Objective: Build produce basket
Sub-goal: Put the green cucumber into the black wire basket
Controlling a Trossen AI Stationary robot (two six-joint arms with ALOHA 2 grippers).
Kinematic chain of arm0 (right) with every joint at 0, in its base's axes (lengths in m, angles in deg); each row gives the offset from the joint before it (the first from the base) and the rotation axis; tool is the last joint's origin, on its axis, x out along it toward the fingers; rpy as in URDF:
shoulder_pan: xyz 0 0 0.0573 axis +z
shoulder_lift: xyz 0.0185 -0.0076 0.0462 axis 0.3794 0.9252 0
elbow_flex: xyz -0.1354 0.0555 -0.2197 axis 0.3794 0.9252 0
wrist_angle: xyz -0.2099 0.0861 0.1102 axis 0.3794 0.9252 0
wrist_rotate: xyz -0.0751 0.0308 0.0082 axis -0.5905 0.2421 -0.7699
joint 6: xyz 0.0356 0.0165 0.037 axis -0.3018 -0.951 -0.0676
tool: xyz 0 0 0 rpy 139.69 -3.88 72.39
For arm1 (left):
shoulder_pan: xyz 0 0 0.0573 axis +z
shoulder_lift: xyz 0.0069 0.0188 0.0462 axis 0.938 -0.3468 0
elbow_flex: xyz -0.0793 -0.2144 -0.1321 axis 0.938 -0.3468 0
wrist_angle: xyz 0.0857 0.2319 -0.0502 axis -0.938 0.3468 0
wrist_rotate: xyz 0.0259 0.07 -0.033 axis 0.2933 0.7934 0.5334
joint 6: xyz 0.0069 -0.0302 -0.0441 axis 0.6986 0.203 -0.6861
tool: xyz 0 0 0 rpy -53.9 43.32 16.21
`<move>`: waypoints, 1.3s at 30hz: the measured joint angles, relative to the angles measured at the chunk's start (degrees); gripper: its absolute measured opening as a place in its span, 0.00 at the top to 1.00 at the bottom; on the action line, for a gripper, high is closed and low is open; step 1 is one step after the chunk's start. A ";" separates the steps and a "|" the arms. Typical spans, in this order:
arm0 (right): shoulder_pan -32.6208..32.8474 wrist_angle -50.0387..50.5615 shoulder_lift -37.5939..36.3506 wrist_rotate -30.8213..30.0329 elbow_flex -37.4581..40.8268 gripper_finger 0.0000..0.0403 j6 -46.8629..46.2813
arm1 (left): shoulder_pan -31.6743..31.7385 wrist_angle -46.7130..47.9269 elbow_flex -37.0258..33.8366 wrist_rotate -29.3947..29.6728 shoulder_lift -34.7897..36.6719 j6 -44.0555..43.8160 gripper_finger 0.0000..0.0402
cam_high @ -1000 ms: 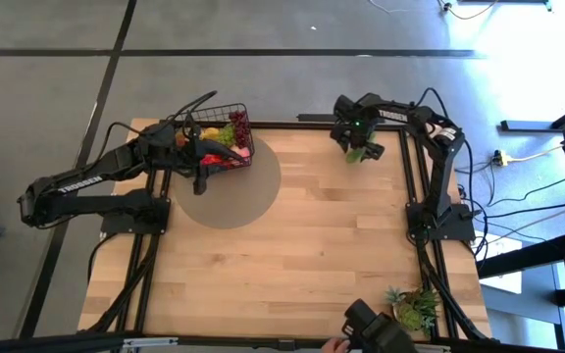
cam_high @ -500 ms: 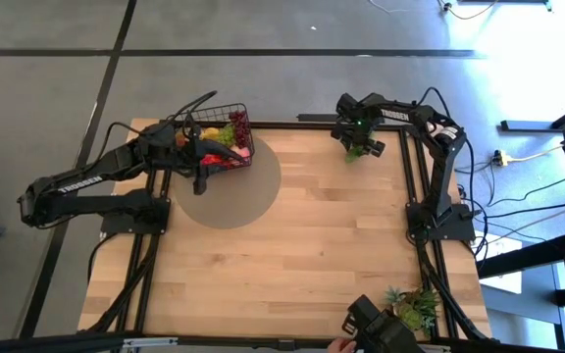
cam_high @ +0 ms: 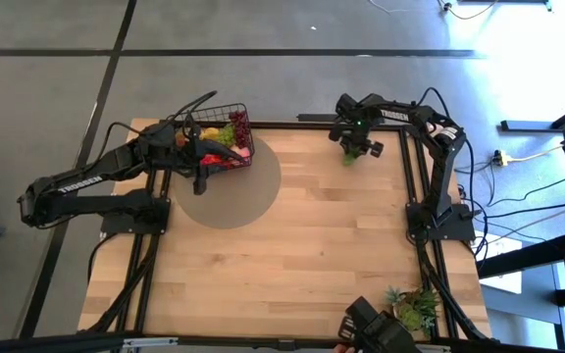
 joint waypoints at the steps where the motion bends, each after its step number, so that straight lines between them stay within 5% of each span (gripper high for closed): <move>1: 0.00 -0.30 0.00 0.04 0.00 0.66 1.45 | 0.00 0.00 0.00 0.00 -0.02 0.00 0.55; 10: 0.00 -2.84 0.00 -0.16 0.00 0.59 12.79 | 0.00 0.00 0.00 0.00 0.00 0.00 0.55; 39: 1.49 -3.18 0.00 2.45 0.00 0.74 16.34 | -0.02 0.68 0.00 1.31 -0.02 7.54 0.55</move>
